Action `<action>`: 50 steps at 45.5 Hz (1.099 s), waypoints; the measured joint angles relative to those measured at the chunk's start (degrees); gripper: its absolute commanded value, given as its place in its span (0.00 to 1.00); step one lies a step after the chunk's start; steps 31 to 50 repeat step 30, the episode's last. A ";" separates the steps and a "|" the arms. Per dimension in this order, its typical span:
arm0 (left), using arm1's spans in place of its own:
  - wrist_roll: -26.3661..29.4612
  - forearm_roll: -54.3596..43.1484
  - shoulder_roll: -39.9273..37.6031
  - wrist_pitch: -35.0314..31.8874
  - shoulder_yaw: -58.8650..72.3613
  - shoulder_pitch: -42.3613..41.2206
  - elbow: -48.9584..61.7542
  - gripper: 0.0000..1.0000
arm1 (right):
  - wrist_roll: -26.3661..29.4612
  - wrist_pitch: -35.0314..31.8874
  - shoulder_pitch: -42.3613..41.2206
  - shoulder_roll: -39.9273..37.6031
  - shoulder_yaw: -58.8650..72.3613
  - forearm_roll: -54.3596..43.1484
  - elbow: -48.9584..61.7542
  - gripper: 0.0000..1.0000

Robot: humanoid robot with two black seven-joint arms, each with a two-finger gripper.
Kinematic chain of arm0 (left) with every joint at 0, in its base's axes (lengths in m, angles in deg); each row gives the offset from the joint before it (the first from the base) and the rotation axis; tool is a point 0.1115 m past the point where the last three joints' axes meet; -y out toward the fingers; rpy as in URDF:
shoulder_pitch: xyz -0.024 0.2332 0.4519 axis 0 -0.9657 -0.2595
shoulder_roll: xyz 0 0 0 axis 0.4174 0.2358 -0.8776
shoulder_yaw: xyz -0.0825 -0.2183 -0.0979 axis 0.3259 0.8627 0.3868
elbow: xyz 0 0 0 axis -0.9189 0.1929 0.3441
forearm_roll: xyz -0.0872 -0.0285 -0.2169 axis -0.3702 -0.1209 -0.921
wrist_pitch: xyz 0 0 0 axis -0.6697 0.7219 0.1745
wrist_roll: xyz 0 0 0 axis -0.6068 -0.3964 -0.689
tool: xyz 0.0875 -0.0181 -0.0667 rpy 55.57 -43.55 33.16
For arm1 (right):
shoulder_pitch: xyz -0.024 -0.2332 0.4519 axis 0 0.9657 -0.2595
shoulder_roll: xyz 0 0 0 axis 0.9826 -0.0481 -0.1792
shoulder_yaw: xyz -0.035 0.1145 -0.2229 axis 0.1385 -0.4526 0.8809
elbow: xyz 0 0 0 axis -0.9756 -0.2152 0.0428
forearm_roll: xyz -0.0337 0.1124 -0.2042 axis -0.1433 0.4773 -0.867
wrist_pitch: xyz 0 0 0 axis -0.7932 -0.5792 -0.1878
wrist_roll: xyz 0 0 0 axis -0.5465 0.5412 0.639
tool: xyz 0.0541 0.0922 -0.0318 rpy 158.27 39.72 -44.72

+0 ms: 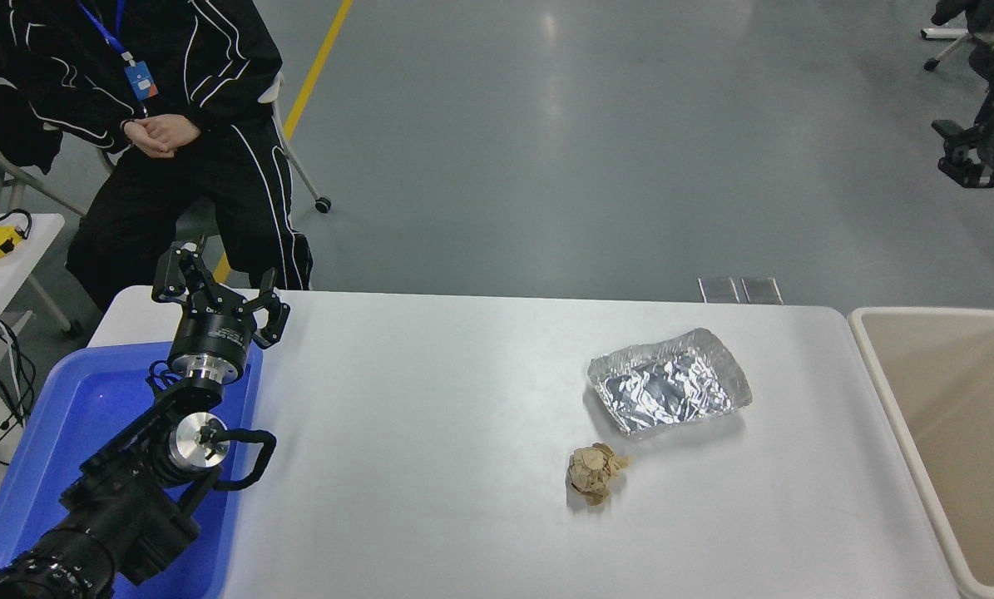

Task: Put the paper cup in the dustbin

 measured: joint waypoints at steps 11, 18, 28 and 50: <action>0.00 -0.01 0.02 0.00 0.01 0.01 0.00 1.00 | -11.27 -0.37 10.46 4.04 -3.83 -0.02 -4.27 0.99; 0.00 0.00 0.01 0.00 0.00 0.00 -0.01 1.00 | -14.02 -0.40 16.28 7.56 -4.69 -0.03 -4.99 0.99; 0.00 0.00 0.02 0.00 0.00 0.00 -0.01 1.00 | -15.74 -0.25 21.31 10.96 -5.65 -0.03 -5.44 0.99; 0.00 0.00 0.01 0.00 0.00 0.00 -0.01 1.00 | -16.00 -0.22 22.50 11.59 -5.69 -0.03 -5.49 0.99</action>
